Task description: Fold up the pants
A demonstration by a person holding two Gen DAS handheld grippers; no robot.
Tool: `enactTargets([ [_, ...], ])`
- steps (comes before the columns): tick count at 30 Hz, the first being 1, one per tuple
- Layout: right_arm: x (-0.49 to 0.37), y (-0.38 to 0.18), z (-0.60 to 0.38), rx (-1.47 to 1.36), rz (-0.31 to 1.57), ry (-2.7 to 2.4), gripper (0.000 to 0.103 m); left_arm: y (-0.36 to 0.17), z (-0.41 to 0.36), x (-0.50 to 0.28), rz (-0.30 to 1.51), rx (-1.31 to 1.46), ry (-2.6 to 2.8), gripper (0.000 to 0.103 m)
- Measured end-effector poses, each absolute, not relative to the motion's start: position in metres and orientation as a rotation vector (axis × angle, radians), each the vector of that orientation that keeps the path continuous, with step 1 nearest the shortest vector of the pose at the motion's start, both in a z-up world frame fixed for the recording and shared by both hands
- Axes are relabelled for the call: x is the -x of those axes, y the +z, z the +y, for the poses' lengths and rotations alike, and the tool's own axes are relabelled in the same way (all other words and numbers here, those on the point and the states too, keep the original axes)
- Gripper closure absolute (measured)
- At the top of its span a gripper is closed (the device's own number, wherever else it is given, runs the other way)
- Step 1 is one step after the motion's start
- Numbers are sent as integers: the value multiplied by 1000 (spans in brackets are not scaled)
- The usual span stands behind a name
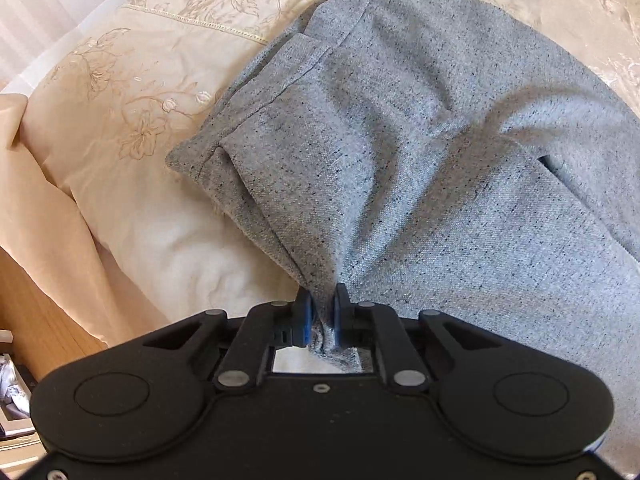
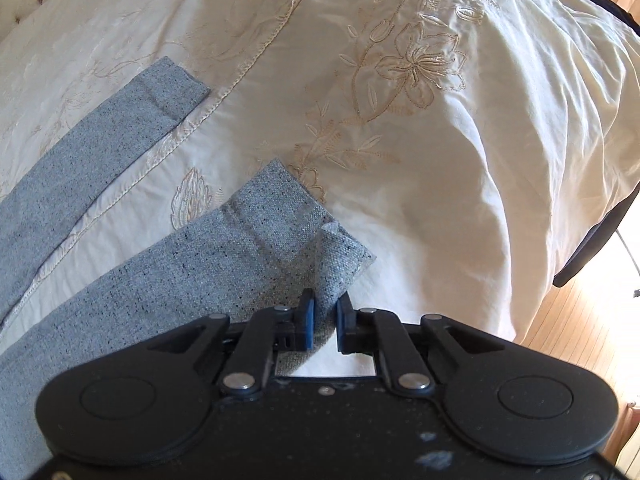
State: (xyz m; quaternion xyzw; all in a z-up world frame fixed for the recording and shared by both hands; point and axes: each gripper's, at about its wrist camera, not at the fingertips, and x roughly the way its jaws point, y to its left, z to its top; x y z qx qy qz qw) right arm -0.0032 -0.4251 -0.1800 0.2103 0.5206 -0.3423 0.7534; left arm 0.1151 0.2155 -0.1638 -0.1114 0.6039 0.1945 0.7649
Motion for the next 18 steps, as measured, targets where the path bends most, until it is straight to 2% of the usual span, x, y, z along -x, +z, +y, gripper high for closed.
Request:
enactTargets([
  [1, 2, -183, -425, -454, 1144, -754, 93, -167, 214, -117, 1316, 229, 418, 86],
  [4, 2, -193, -424, -457, 1168, -770, 93, -175, 211, -125, 1341, 158, 380, 77],
  [7, -5, -197, -419, -413, 1199, -778, 88, -165, 211, -125, 1333, 91, 332, 68],
  [10, -11, -191, -413, -364, 1206, -791, 81, -146, 212, -121, 1319, 45, 302, 68],
  [14, -15, -175, -400, -330, 1173, -833, 79, -121, 219, -121, 1225, -17, 332, 68],
  [18, -24, -154, -372, -271, 1107, -839, 77, -125, 239, -143, 1196, 10, 364, 68],
])
